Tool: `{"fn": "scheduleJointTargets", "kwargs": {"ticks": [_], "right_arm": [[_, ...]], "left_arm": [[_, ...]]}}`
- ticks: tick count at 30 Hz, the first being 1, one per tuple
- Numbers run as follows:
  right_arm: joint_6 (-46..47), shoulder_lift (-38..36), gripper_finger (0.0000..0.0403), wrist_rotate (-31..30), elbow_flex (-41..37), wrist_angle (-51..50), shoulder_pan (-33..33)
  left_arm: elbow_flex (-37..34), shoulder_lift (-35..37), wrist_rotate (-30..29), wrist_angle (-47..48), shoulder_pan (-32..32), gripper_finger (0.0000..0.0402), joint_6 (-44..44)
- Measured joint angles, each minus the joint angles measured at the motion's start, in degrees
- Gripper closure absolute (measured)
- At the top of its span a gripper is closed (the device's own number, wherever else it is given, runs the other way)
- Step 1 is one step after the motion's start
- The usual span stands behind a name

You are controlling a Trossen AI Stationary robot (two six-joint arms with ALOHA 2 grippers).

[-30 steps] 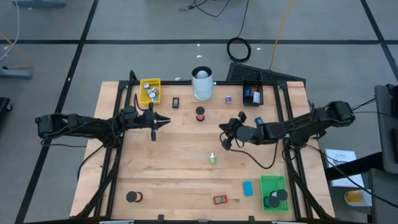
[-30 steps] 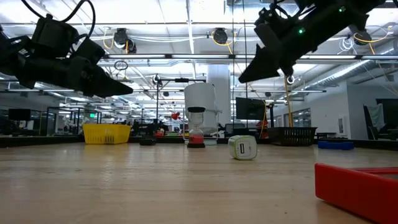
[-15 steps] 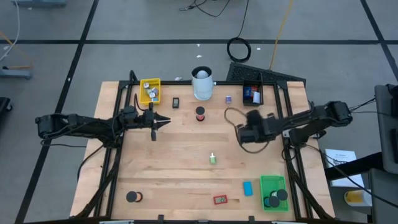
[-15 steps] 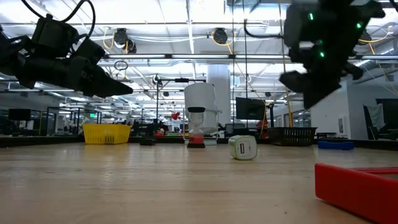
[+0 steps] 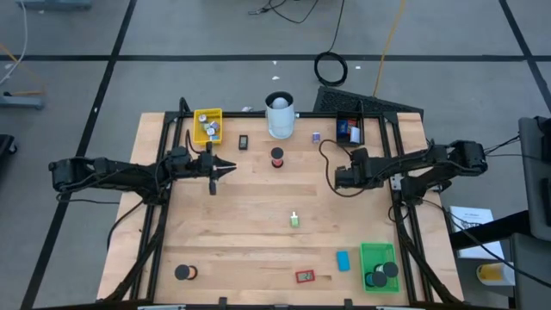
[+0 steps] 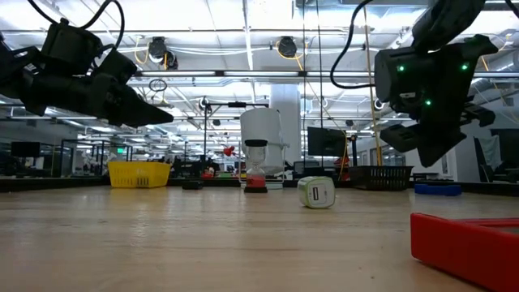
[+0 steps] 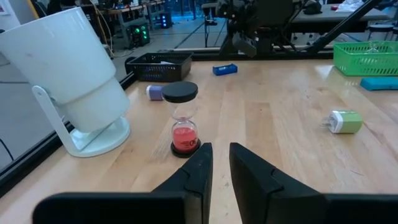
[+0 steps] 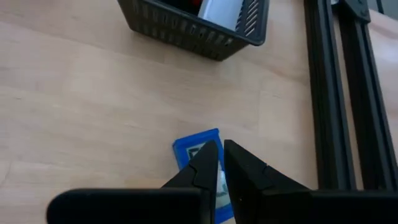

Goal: Pick & Place Office items
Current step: Put the blue timer into the black bin

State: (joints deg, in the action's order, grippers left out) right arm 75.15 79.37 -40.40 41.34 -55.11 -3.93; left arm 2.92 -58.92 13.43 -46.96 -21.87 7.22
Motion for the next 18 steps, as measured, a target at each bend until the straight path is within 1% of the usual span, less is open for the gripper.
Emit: {"fn": "scheduleJointTargets", "kwargs": {"ticks": [7,9,11,15,18], "right_arm": [[-5.72,-0.46,0.0385,0.27,-0.22,0.84,-0.02],[-7.83,-1.47,0.0385,2.0,-1.22,2.93,-0.02],[-10.68,-3.3,0.0385,3.34,-3.47,7.32,-0.02],[-17.87,-9.51,0.0385,6.08,-10.63,20.76,-0.2],[-18.79,-15.15,0.0385,7.71,-15.45,26.15,-0.24]], "left_arm": [[0.0,0.0,0.0,0.14,0.0,0.0339,-0.09],[0.0,0.0,0.0,0.18,0.0,0.0339,-0.03],[0.0,0.0,-0.01,0.19,0.0,0.0339,-0.02],[0.0,0.0,-0.02,0.26,0.0,0.0339,0.0],[0.0,0.0,-0.02,0.32,0.0,0.0339,0.0]]}}
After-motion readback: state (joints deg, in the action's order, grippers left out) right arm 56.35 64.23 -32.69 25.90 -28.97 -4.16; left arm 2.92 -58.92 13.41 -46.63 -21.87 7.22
